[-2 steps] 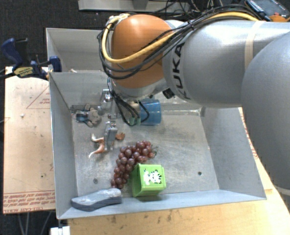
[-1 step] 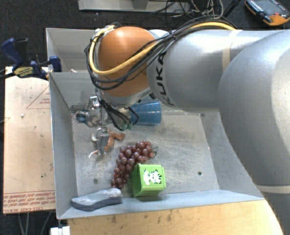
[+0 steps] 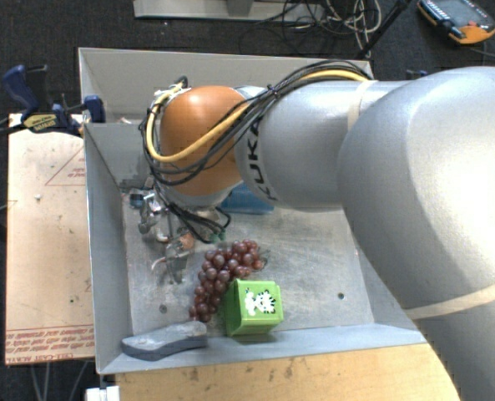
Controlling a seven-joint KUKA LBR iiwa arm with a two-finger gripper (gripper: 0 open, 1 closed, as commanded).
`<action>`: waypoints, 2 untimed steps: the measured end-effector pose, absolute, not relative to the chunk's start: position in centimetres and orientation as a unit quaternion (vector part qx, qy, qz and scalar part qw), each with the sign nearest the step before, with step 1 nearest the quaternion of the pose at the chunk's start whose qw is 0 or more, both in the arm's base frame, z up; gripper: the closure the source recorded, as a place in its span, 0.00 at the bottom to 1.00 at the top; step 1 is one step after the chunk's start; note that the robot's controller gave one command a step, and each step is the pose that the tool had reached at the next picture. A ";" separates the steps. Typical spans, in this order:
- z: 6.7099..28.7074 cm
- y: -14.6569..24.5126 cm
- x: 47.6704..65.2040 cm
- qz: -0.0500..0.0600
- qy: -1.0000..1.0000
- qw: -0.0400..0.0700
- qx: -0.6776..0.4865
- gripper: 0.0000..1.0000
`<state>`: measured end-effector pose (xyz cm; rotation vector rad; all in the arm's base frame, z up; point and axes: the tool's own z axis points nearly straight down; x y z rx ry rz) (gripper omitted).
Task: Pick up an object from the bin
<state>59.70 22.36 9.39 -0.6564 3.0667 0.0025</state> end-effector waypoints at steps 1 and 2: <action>7.5 16.1 61.6 0.001 0.967 0.008 -0.256 1.00; 7.5 16.1 61.6 0.001 0.967 0.008 -0.256 1.00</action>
Offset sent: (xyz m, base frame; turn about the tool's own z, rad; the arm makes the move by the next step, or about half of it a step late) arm 0.0000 0.0000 0.0000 0.0000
